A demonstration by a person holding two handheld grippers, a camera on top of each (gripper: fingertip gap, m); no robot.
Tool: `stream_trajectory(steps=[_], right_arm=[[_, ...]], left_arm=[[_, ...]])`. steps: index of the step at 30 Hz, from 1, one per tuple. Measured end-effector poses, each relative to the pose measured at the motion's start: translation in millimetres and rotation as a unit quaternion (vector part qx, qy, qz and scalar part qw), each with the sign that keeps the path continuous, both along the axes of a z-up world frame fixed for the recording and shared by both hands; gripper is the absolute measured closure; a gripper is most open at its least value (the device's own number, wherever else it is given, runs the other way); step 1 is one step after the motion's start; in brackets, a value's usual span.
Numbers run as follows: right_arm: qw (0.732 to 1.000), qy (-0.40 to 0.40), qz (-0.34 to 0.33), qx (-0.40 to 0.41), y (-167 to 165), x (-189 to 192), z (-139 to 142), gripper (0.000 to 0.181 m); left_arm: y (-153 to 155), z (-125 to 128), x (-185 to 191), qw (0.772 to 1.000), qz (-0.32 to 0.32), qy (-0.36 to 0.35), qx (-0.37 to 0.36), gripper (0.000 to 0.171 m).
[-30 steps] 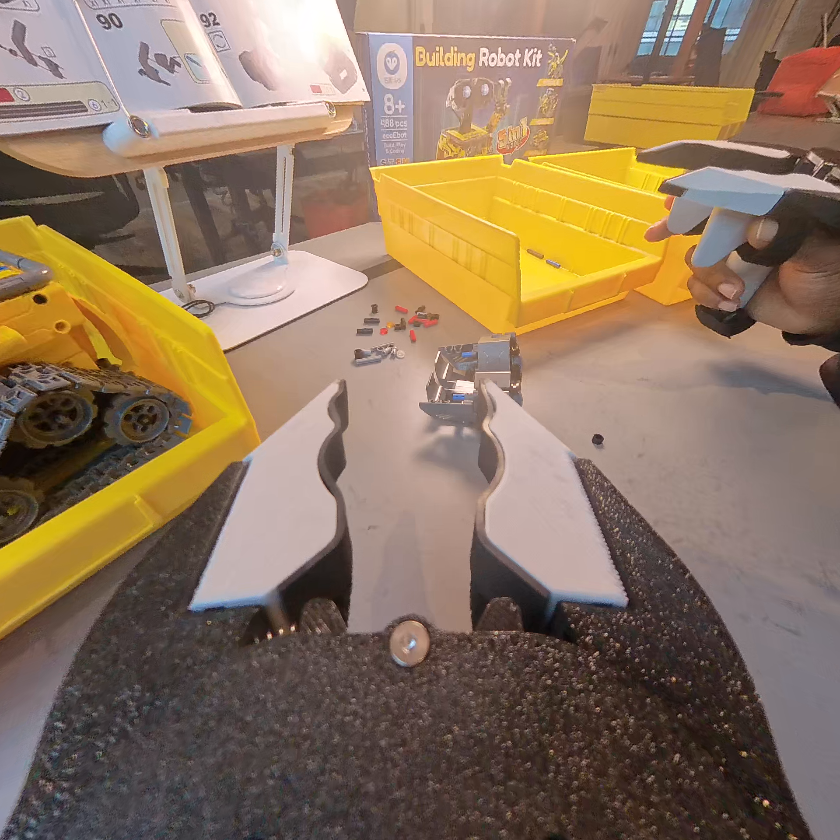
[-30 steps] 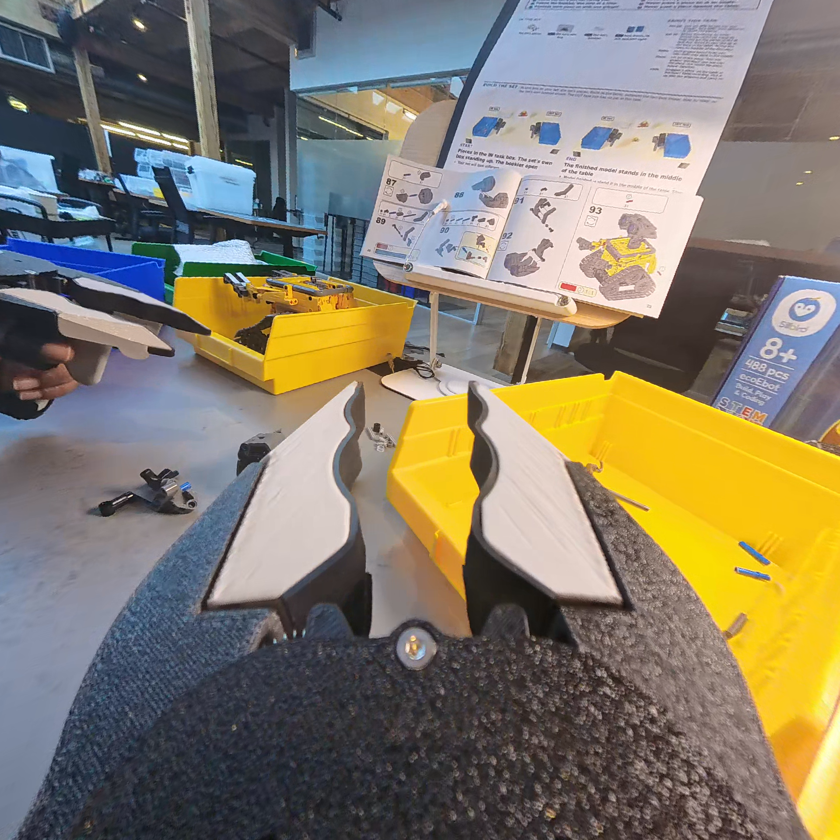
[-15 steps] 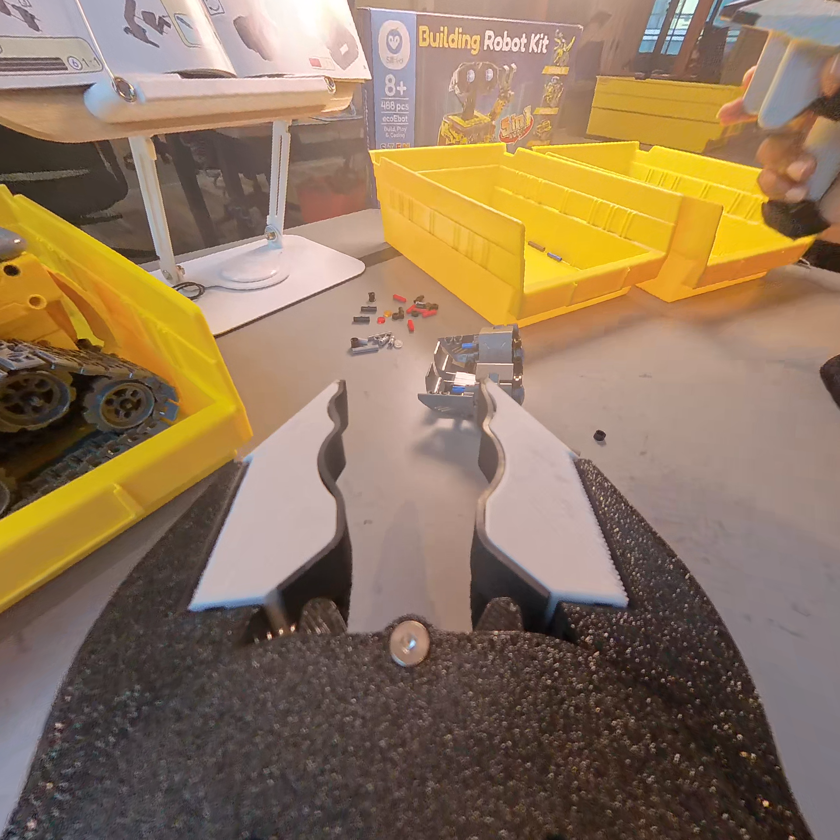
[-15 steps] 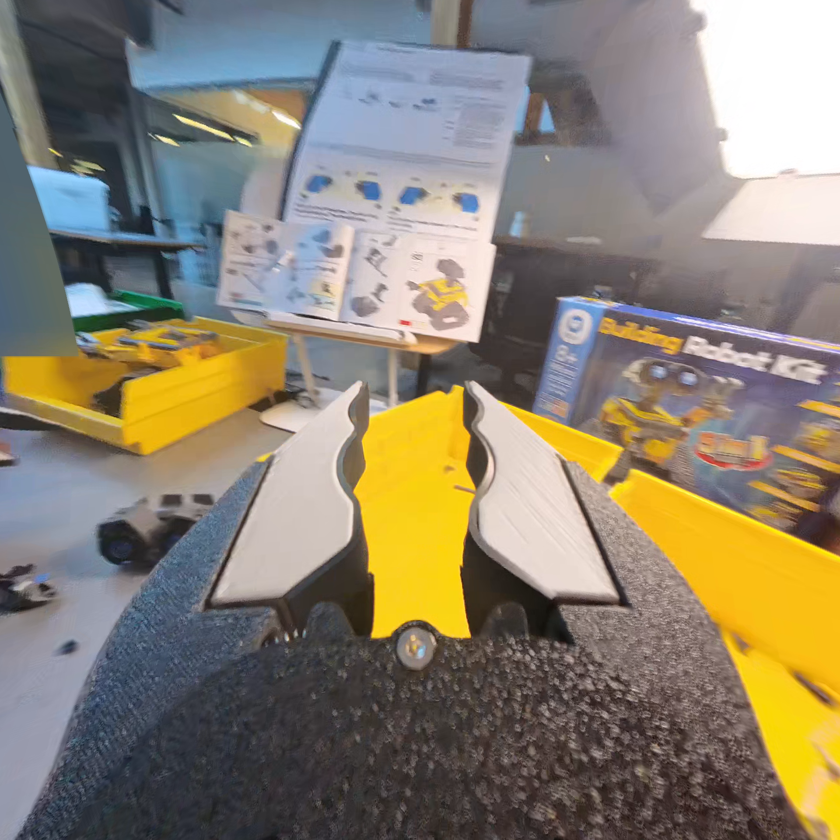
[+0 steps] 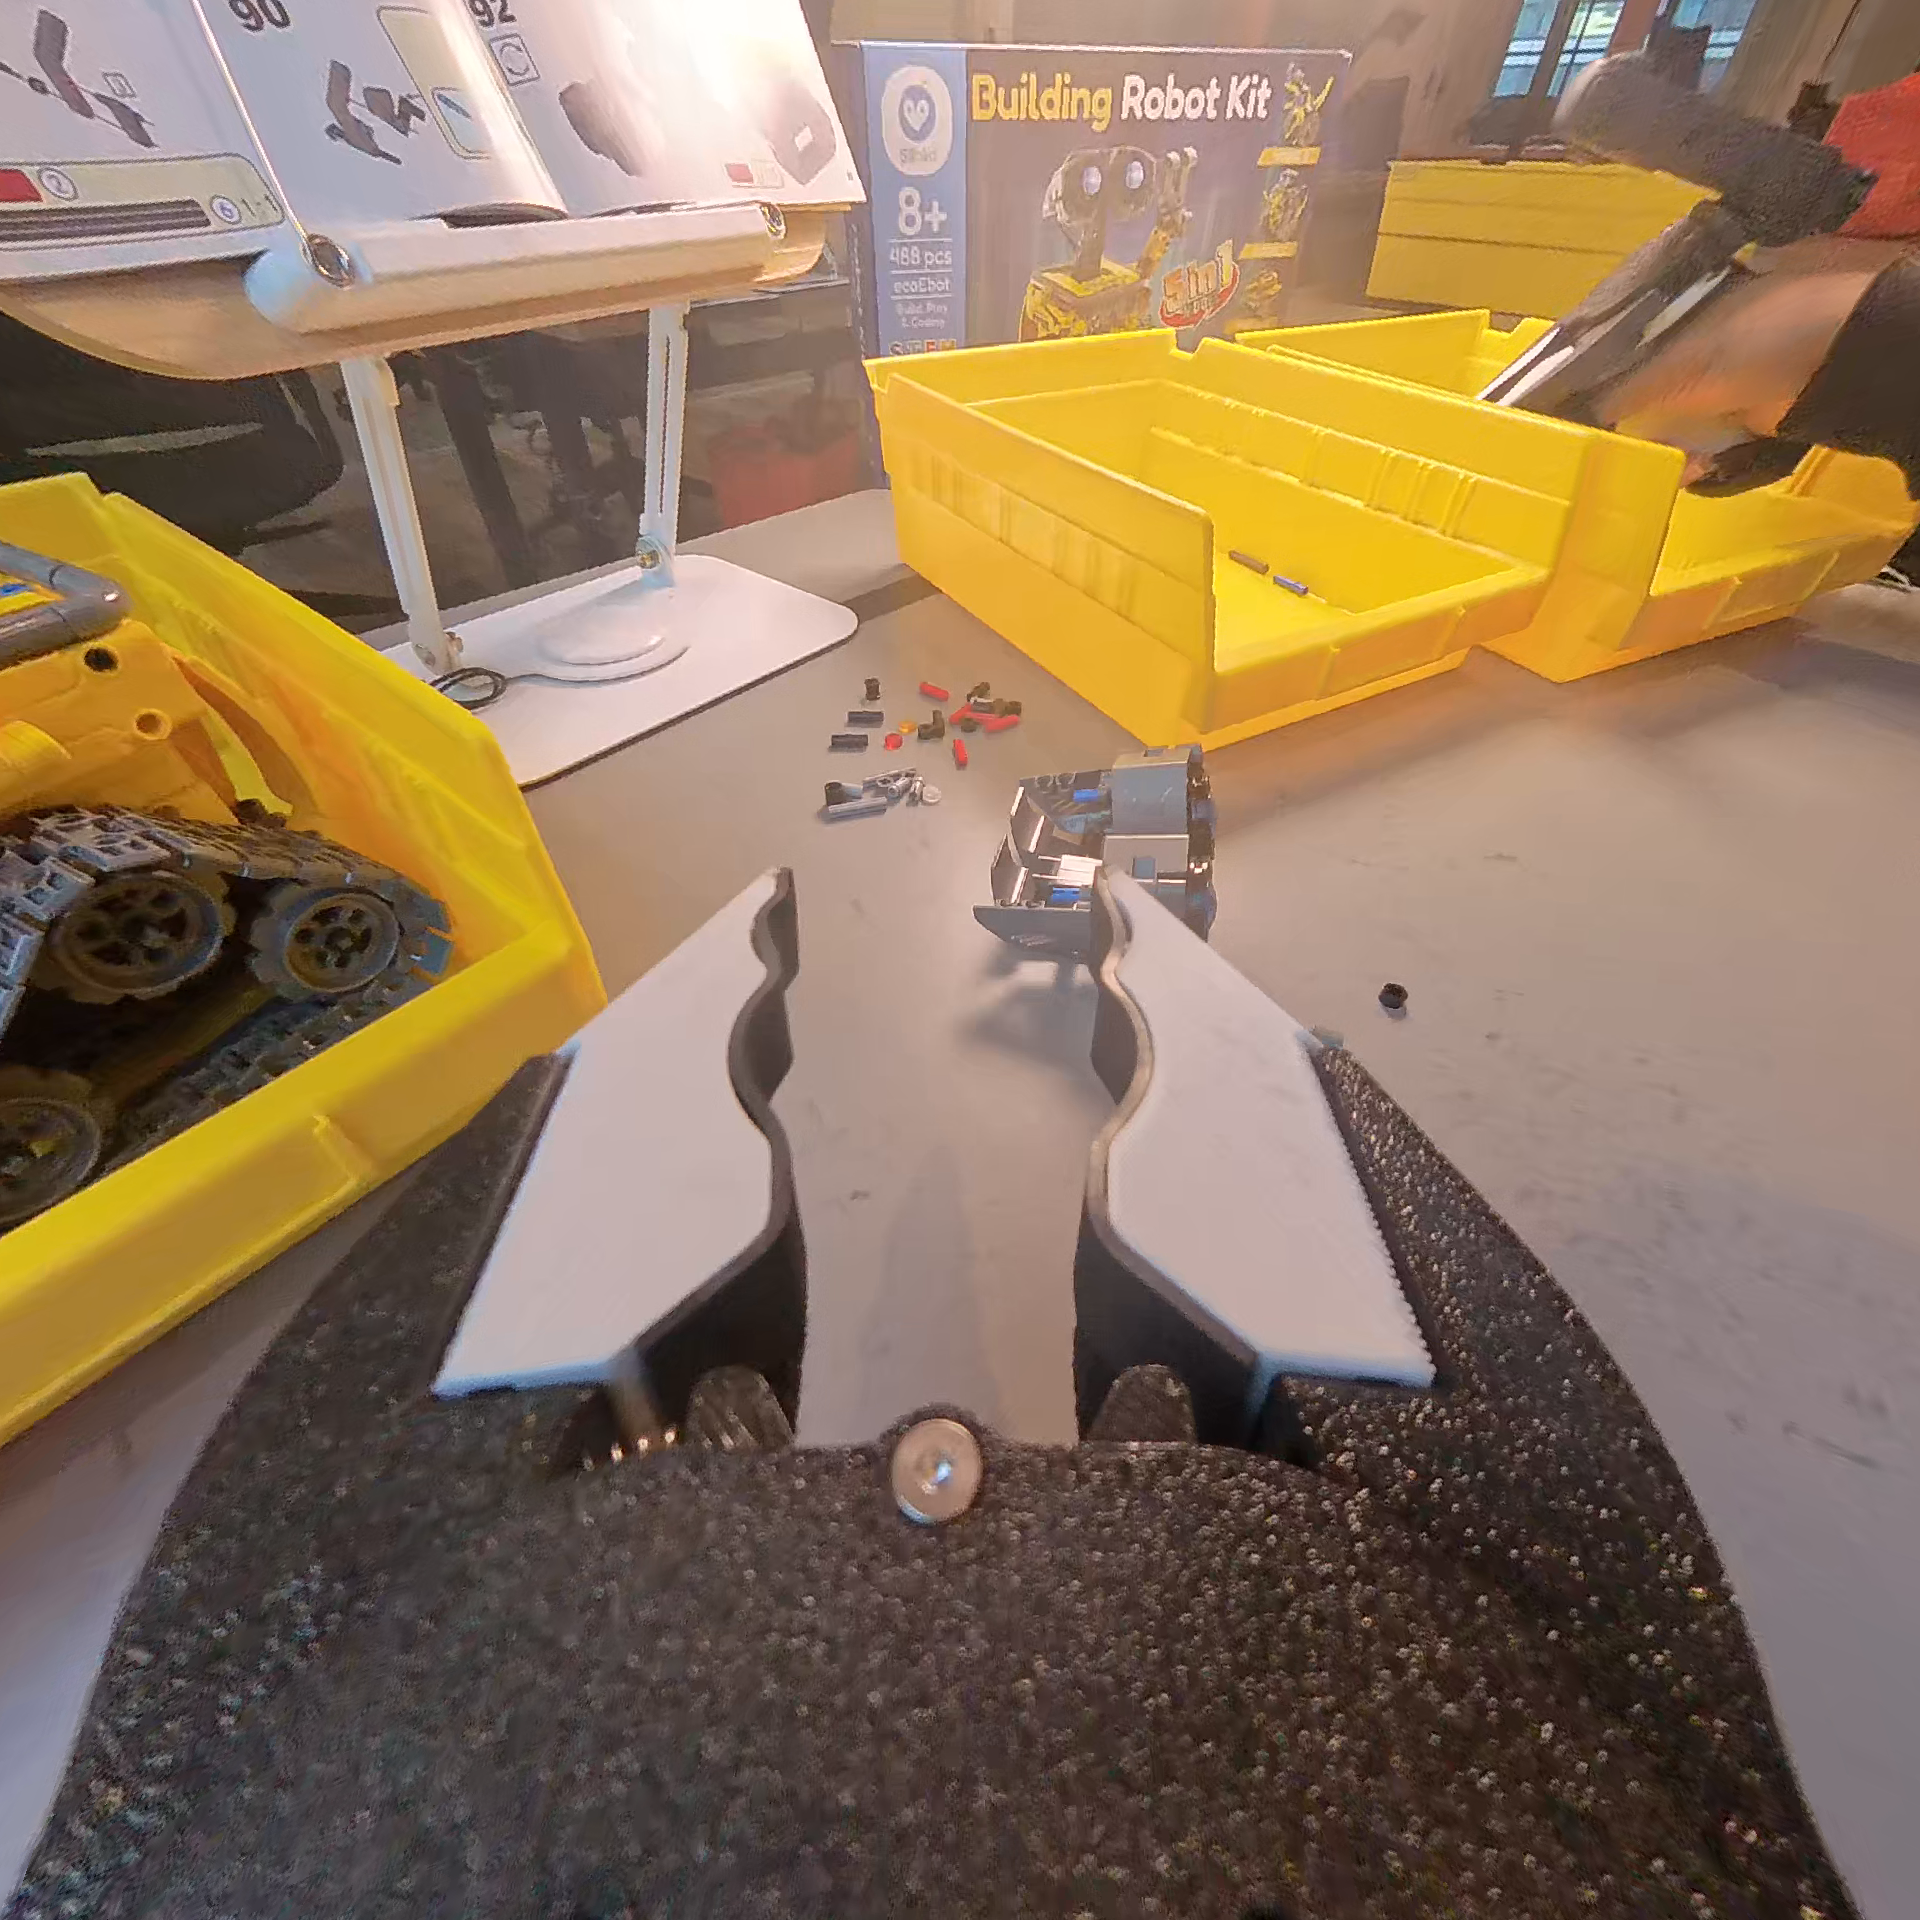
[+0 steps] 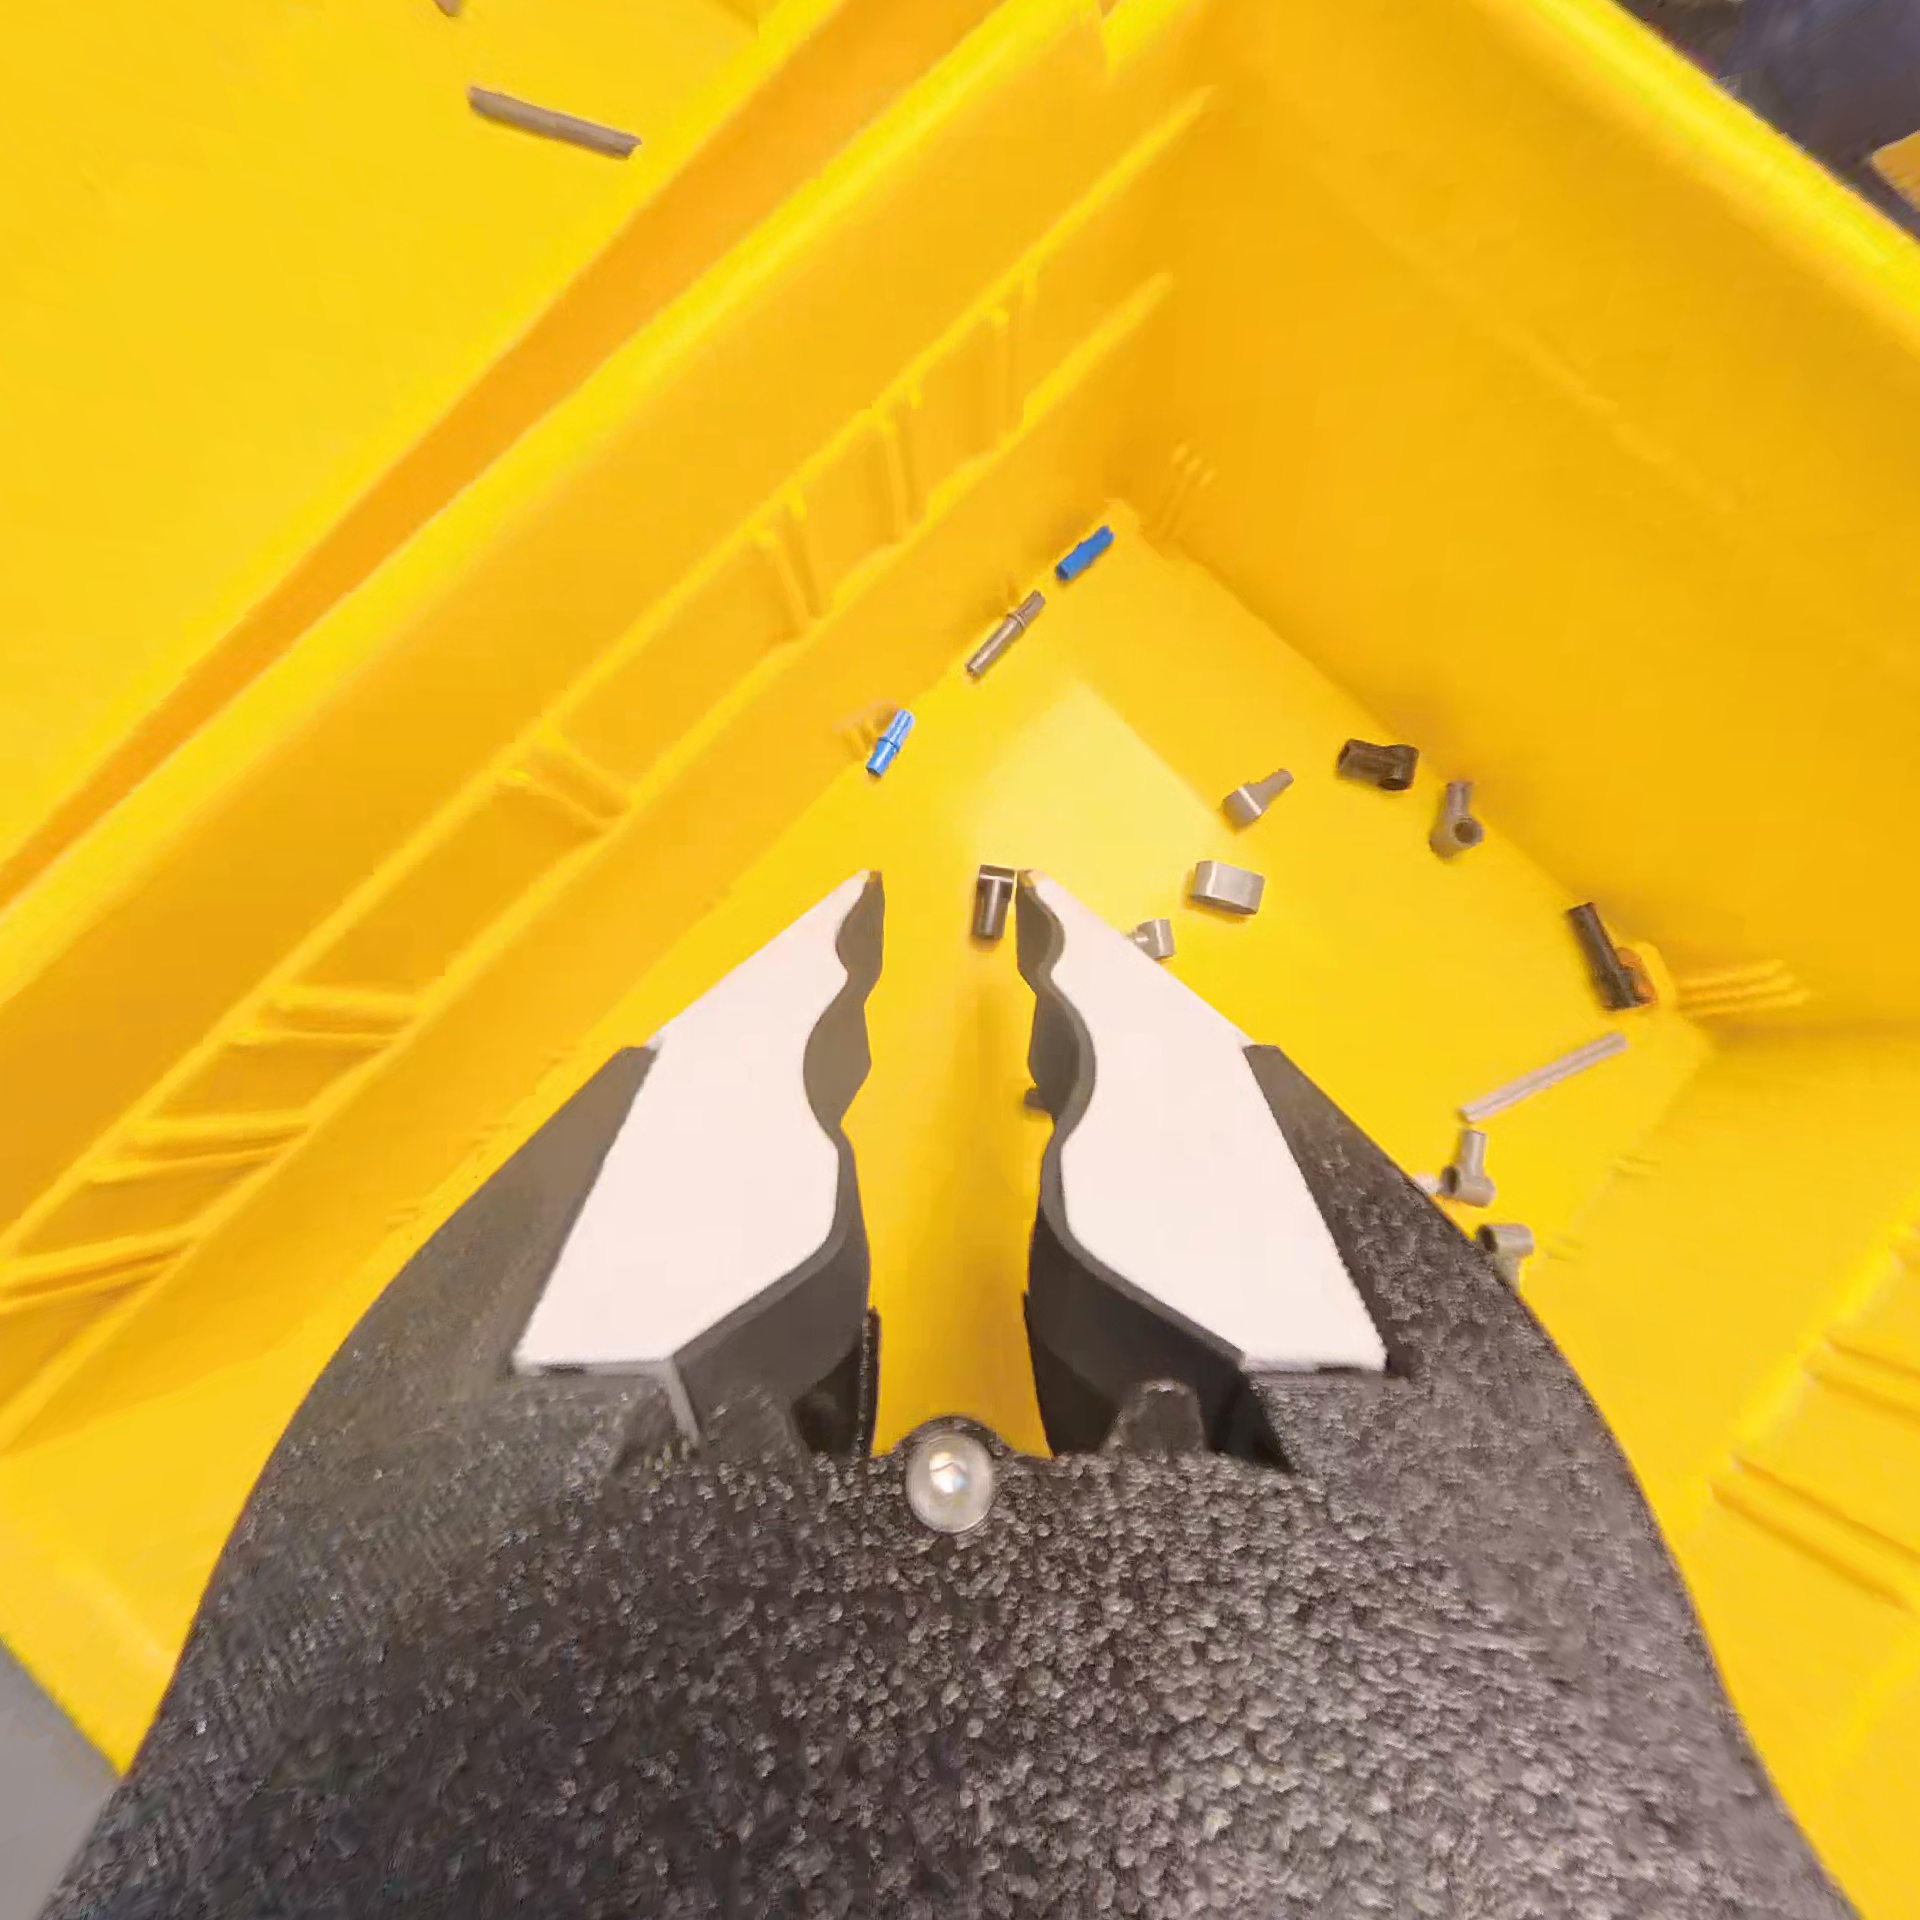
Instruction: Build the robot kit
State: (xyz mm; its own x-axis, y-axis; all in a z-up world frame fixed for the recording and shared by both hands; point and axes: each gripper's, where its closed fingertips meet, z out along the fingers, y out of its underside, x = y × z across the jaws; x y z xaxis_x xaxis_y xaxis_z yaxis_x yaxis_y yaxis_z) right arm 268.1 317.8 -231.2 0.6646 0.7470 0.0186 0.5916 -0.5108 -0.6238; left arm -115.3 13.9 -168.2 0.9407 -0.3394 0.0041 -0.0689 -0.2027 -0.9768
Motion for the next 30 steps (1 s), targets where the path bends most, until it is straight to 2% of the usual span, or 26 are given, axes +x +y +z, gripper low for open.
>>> stream_trajectory(steps=[6, 10, 12, 15, 17, 19, 21, 24, 27, 30], right_arm=[[0.999, -0.026, -0.017, -0.031, 2.9, 4.7, -23.4, 0.175], [0.999, -0.026, -0.014, -0.013, 3.0, 6.7, -16.2, 0.176], [0.999, 0.012, -0.010, 0.035, 1.1, -2.4, 15.6, 0.176], [0.984, 0.084, 0.029, 0.157, -25.9, -33.5, 102.4, 0.176], [0.969, 0.134, 0.098, 0.185, -74.0, -71.4, 144.6, 0.176], [0.952, 0.168, 0.187, 0.174, -133.9, -114.9, 157.7, 0.176], [0.941, 0.174, 0.259, 0.135, -187.8, -153.2, 138.7, 0.176], [0.937, 0.132, 0.318, 0.061, -241.2, -192.8, 69.0, 0.176], [0.941, 0.085, 0.328, 0.026, -258.8, -211.3, 8.7, 0.175], [0.942, 0.060, 0.329, 0.014, -263.9, -219.1, -14.9, 0.175]], left_arm=[[1.5, -4.2, -1.8, 1.000, 0.002, -0.001, -0.007, 0.116], [1.5, -4.4, -1.6, 1.000, 0.001, -0.003, -0.008, 0.116], [1.0, -3.5, -1.1, 1.000, 0.000, -0.003, -0.007, 0.116], [0.9, -2.2, -0.6, 1.000, -0.001, -0.004, -0.005, 0.116], [1.0, -3.1, 0.3, 1.000, -0.004, -0.007, -0.008, 0.116], [0.7, -2.9, 1.6, 1.000, -0.006, -0.008, -0.009, 0.116], [0.0, -1.6, 3.0, 1.000, -0.009, -0.008, -0.008, 0.116], [-1.2, 1.4, 3.7, 1.000, -0.009, -0.005, -0.004, 0.116], [-2.6, 5.7, 3.5, 1.000, -0.008, -0.002, 0.002, 0.116], [-3.4, 8.7, 3.6, 1.000, -0.007, -0.003, 0.006, 0.116]])
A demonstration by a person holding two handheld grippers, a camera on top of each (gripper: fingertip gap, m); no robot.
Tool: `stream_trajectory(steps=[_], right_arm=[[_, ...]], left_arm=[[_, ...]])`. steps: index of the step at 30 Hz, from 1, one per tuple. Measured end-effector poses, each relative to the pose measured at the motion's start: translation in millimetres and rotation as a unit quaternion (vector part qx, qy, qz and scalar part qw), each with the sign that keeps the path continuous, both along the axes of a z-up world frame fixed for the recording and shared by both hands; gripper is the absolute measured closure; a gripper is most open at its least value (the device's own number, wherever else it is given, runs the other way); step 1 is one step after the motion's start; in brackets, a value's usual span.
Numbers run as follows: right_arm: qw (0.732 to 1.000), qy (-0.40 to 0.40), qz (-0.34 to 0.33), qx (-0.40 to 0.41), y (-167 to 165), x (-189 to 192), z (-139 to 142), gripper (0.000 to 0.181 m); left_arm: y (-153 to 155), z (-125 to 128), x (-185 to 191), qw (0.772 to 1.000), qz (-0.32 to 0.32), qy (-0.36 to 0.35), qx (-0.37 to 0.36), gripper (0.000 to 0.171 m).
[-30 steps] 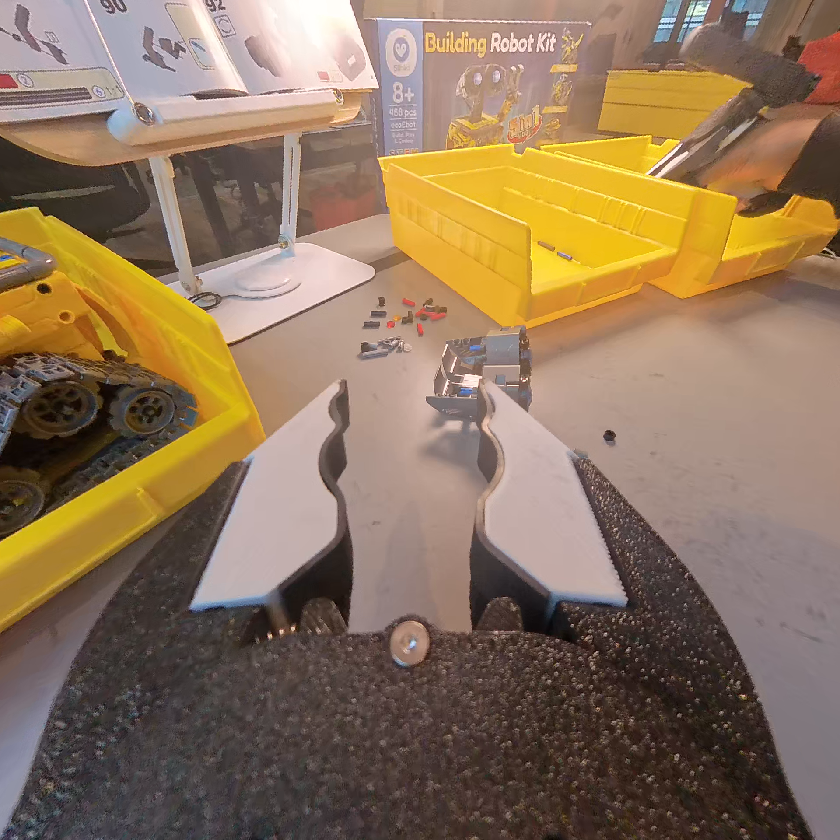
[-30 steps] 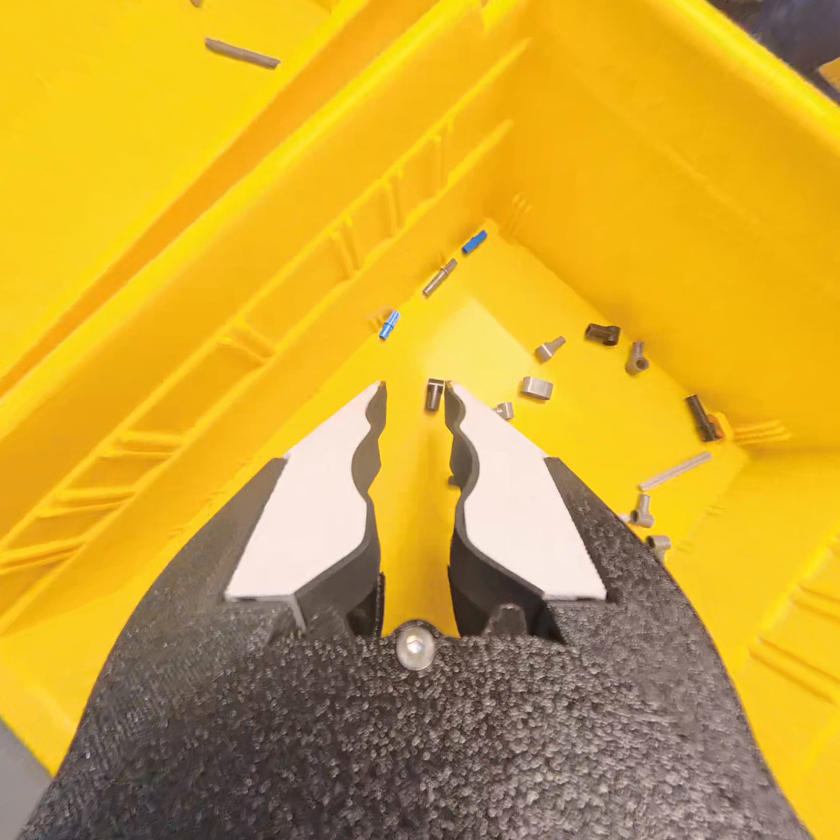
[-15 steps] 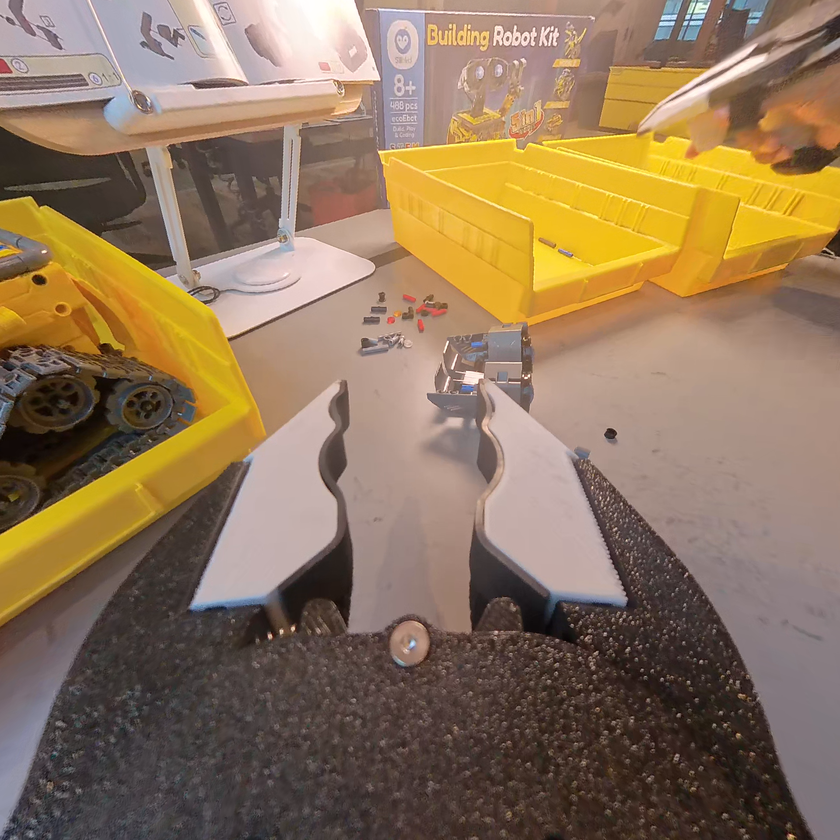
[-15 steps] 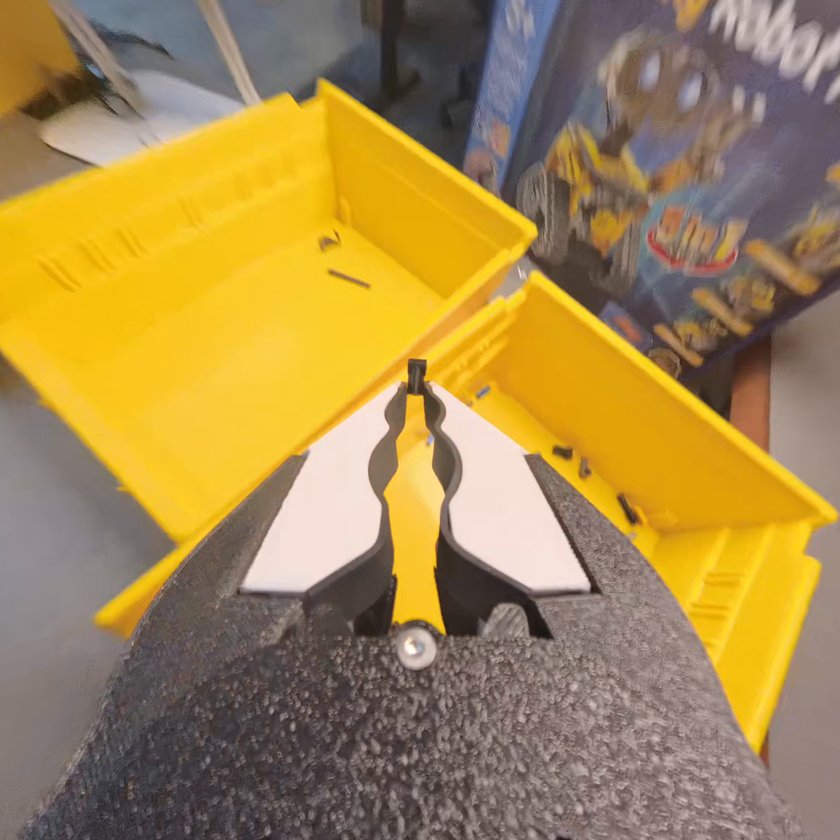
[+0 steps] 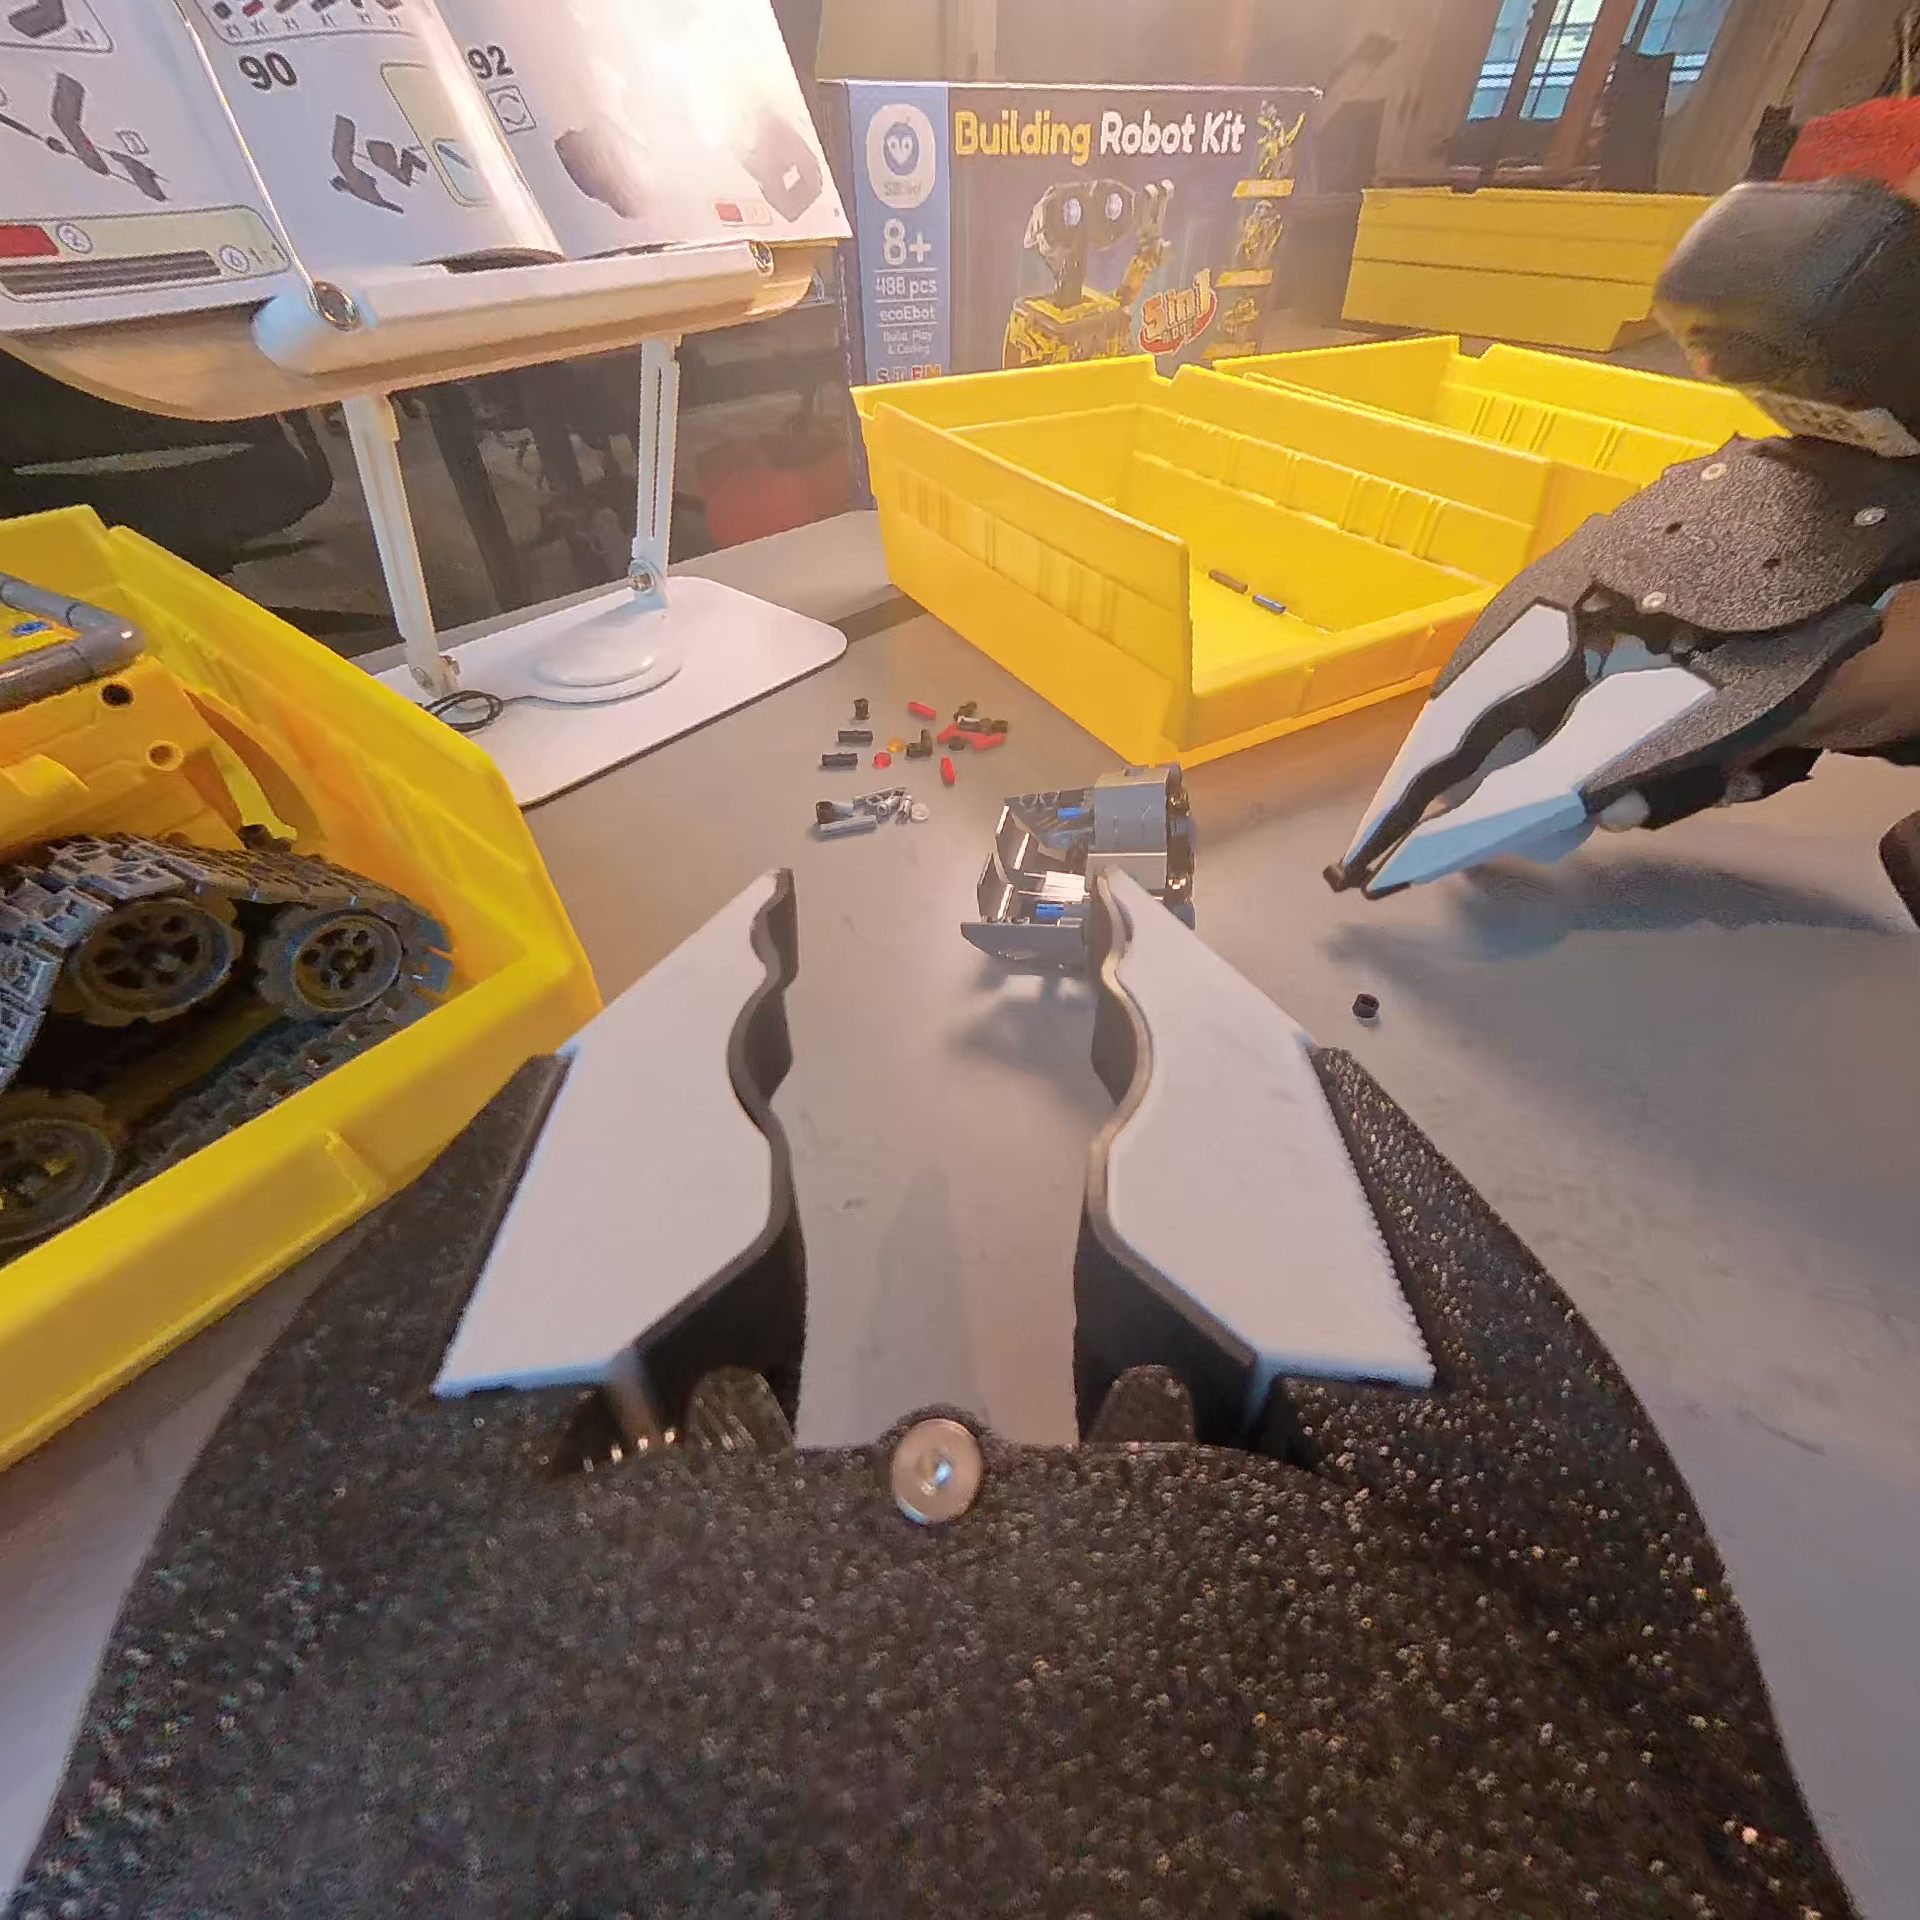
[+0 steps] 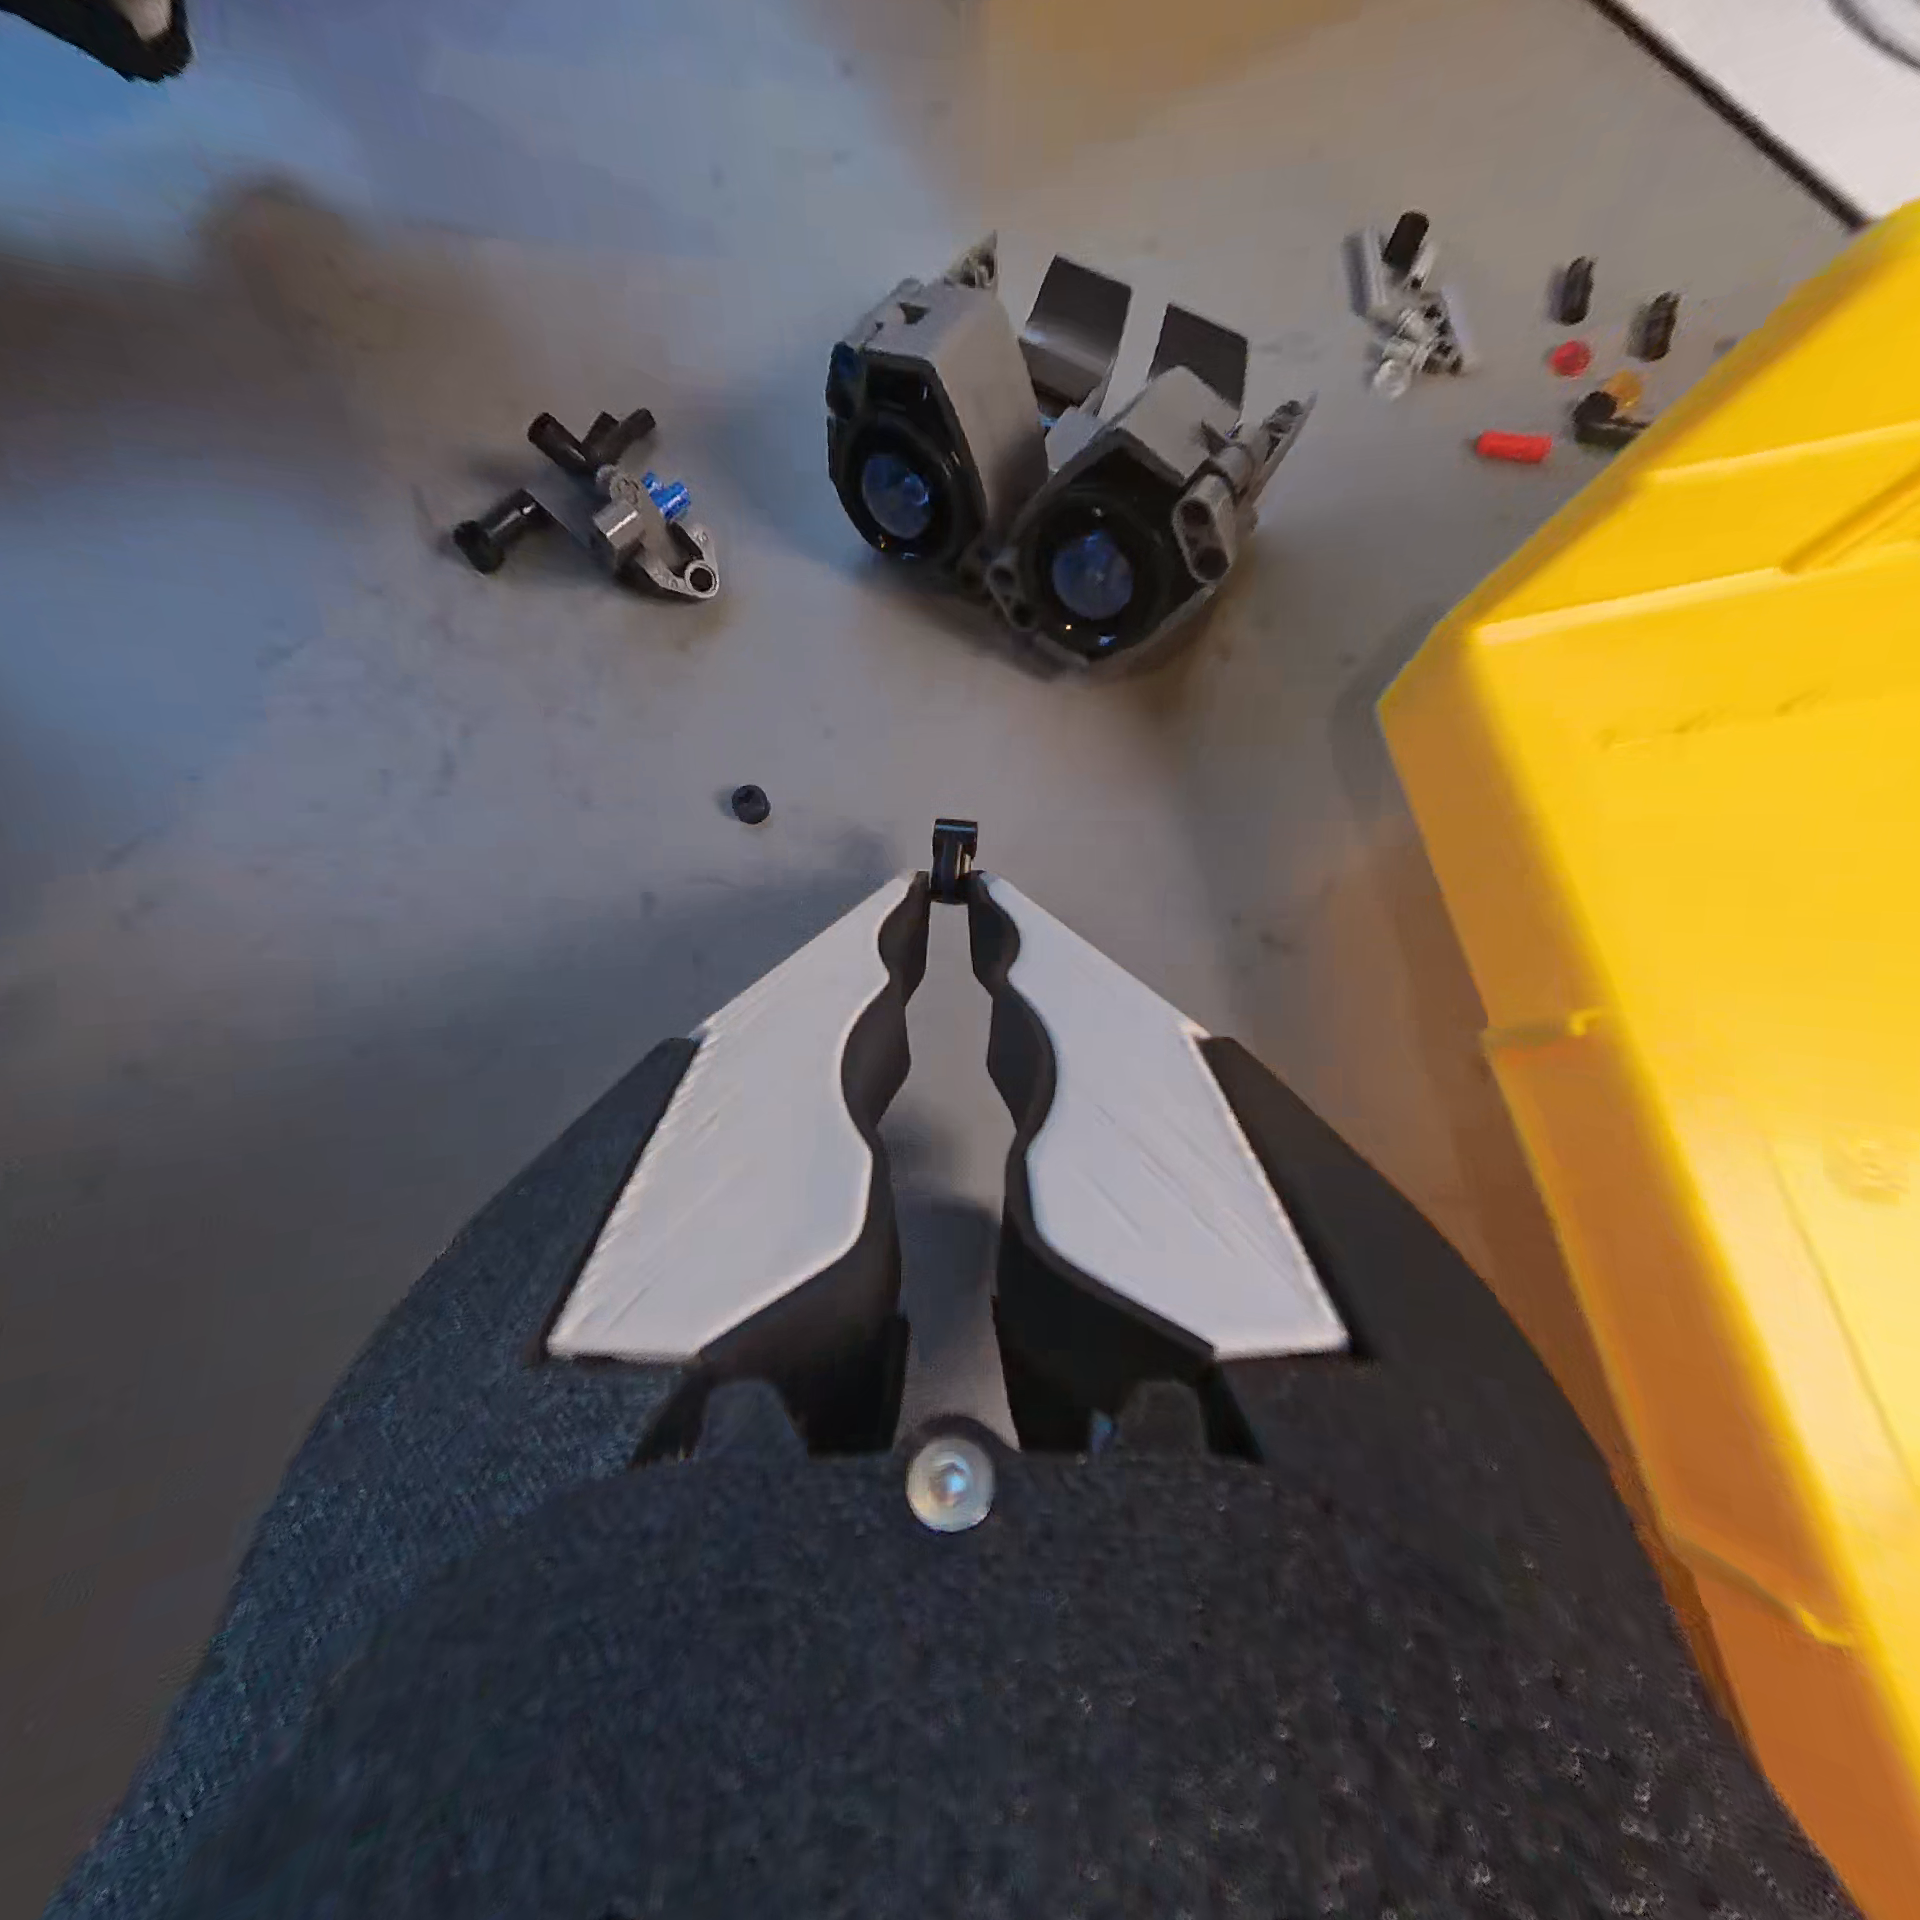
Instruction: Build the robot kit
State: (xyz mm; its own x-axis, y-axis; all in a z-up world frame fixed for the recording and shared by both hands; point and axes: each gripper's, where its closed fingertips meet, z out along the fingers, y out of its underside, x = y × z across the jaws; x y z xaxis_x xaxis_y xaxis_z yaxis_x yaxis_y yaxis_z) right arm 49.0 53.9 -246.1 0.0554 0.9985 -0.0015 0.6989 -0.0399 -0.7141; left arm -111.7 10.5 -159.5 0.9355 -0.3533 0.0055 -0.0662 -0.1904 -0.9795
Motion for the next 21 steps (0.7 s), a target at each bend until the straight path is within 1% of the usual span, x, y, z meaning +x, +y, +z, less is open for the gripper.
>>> stream_trajectory(steps=[3, 12, 14, 16, 18, 19, 21], right_arm=[[1.000, -0.013, 0.008, -0.004, -4.7, -3.4, -5.2, 0.175], [0.998, -0.046, 0.024, 0.022, -4.5, -2.1, -12.0, 0.173], [0.999, -0.034, 0.025, 0.025, -4.5, -3.3, -9.9, 0.166], [1.000, -0.003, 0.023, 0.019, -4.0, -4.9, -2.8, 0.163], [0.998, 0.062, 0.020, 0.011, -3.3, -9.8, 17.7, 0.159], [0.995, 0.096, 0.015, 0.011, -1.1, -11.7, 30.1, 0.157], [0.990, 0.144, 0.004, 0.013, 5.2, -12.7, 50.8, 0.157]], left_arm=[[-0.1, -0.1, 1.4, 1.000, -0.003, -0.002, -0.001, 0.116], [1.3, -6.0, 4.1, 1.000, -0.006, 0.001, -0.010, 0.116], [1.6, -6.7, 6.0, 1.000, -0.009, 0.001, -0.009, 0.115], [0.7, -4.6, 8.0, 1.000, -0.014, 0.002, -0.006, 0.115], [-3.8, 7.9, 7.7, 1.000, -0.018, 0.001, 0.001, 0.114], [-7.7, 21.0, 4.1, 1.000, -0.014, -0.001, 0.012, 0.113], [-21.3, 56.1, -15.2, 0.999, 0.011, 0.006, 0.039, 0.111]])
